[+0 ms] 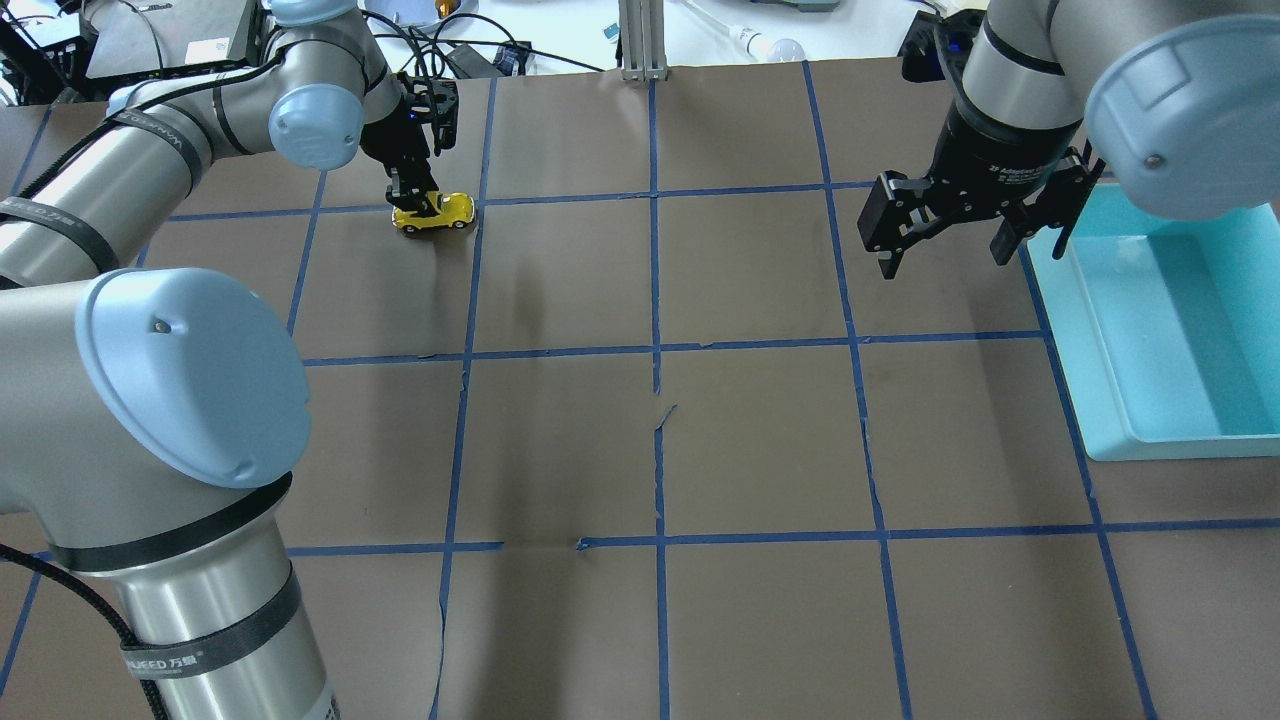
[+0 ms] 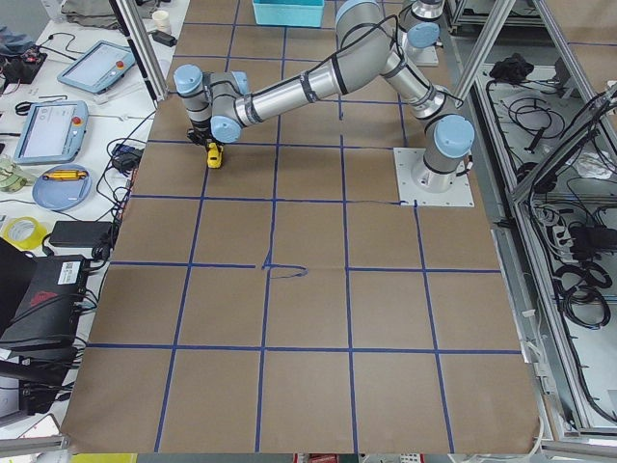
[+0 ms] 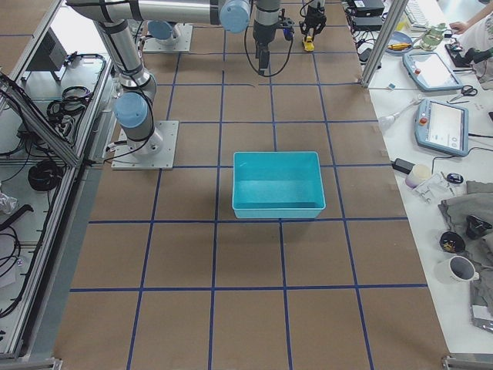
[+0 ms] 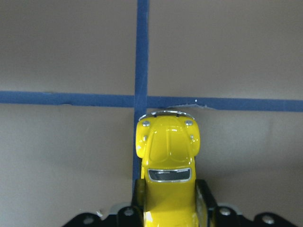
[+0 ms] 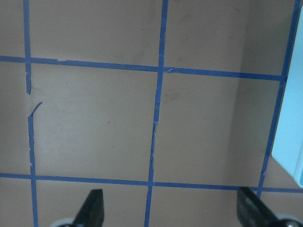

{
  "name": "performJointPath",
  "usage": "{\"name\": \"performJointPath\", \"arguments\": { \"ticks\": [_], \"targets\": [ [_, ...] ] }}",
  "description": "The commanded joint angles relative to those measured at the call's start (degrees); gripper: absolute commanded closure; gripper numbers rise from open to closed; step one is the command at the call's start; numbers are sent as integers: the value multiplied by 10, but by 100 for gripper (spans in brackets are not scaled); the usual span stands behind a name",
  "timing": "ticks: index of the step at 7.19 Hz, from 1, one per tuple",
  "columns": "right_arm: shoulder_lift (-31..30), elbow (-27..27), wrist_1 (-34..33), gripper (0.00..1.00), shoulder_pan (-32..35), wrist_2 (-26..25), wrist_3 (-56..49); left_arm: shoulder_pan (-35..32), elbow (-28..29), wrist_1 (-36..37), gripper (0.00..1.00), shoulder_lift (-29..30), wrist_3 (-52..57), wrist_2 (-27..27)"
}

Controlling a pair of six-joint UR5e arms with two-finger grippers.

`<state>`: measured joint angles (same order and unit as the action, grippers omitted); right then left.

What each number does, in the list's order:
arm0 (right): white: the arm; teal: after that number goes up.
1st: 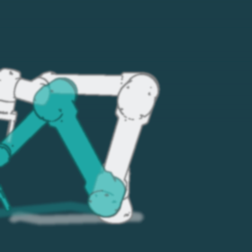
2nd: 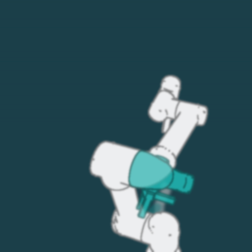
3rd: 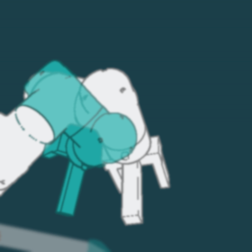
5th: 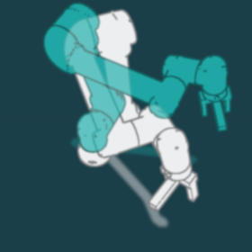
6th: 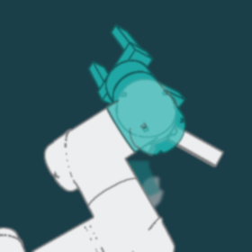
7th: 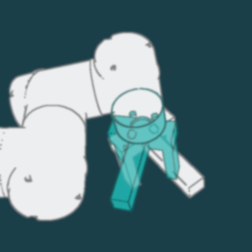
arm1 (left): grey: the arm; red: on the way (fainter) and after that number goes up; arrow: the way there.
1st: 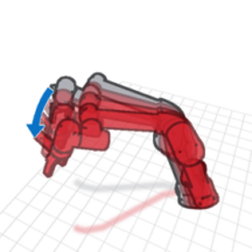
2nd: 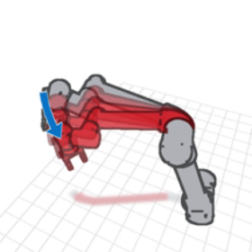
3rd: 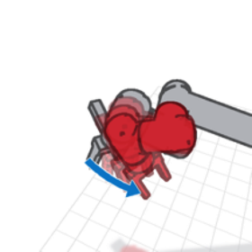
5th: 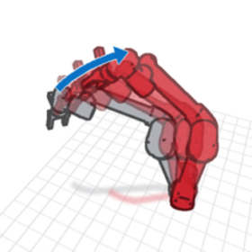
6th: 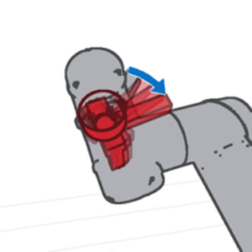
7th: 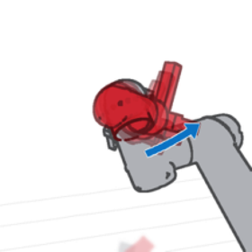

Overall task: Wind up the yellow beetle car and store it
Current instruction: 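Press the car down and drag it backward with the left gripper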

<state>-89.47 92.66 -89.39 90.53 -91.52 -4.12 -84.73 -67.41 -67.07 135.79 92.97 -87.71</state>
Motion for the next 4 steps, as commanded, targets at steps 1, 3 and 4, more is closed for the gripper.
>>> {"name": "performJointPath", "arguments": {
  "ticks": [1, 3, 4],
  "targets": [
    [0, 1, 0, 0, 0, 0, 0, 0, 0, 4, 100, 0, 0, -1],
    [0, 1, 1, 0, 0, 0, 1, 0, -4, 4, 100, 0, 0, 0],
    [0, 1, 2, 0, 0, 0, 0, 0, -5, 4, 100, 0, 0, -1]
  ]
}}
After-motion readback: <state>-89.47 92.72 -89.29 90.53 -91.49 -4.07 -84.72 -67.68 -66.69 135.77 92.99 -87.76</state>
